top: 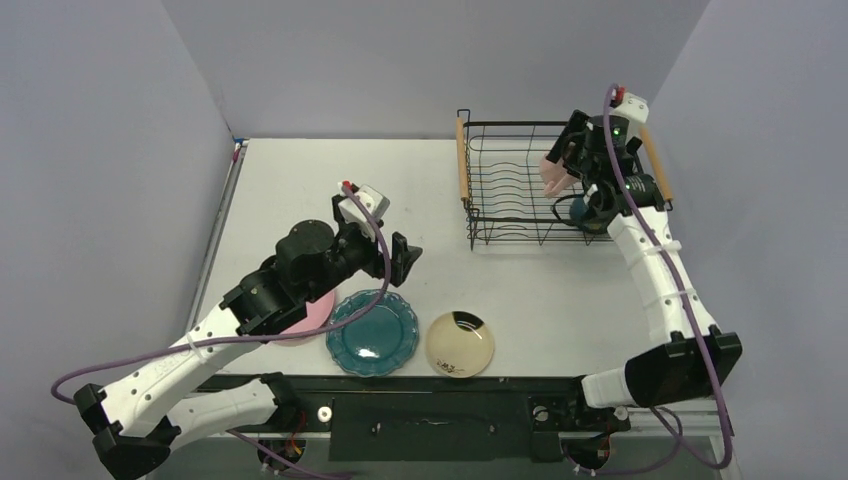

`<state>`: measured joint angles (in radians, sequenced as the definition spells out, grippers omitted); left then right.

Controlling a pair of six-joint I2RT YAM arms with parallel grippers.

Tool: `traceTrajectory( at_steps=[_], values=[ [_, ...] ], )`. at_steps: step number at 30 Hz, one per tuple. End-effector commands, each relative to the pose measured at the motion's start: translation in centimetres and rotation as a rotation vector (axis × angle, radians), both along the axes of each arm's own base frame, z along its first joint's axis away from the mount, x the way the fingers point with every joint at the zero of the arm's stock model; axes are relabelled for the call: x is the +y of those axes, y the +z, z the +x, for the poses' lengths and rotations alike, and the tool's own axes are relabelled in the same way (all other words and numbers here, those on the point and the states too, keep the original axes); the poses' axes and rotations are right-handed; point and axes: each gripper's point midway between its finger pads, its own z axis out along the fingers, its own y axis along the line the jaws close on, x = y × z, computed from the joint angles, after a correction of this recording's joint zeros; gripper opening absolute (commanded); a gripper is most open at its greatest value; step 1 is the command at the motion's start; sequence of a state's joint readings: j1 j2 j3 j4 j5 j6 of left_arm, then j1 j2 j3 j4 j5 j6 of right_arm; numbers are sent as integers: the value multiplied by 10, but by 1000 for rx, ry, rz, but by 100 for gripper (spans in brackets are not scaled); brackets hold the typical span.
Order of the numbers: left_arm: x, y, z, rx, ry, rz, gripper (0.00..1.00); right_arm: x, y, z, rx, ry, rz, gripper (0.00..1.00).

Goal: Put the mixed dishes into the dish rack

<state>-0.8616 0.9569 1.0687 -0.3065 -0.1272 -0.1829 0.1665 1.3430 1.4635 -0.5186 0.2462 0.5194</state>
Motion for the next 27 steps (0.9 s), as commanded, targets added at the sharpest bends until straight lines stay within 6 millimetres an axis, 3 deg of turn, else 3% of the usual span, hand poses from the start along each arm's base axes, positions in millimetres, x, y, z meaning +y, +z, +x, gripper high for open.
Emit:
traceTrajectory(
  at_steps=[1, 4, 6, 10, 20, 27],
  values=[
    [12, -2, -5, -117, 17, 135, 96, -25, 12, 23, 44, -7, -190, 0],
    [20, -7, -1, -138, 63, 134, 97, -29, -5, 39, 134, 9, -266, 0],
    [23, -16, 0, -141, 77, 127, 97, -32, -26, 51, 218, 11, -312, 0],
    [30, -16, 0, -146, 105, 99, 96, -34, -43, 57, 285, 31, -352, 0],
    [31, -18, 1, -142, 112, 91, 97, -37, -111, 67, 450, 30, -382, 0],
    [29, -21, 3, -132, 108, 94, 97, -43, -134, 69, 482, -5, -391, 0]
  ],
)
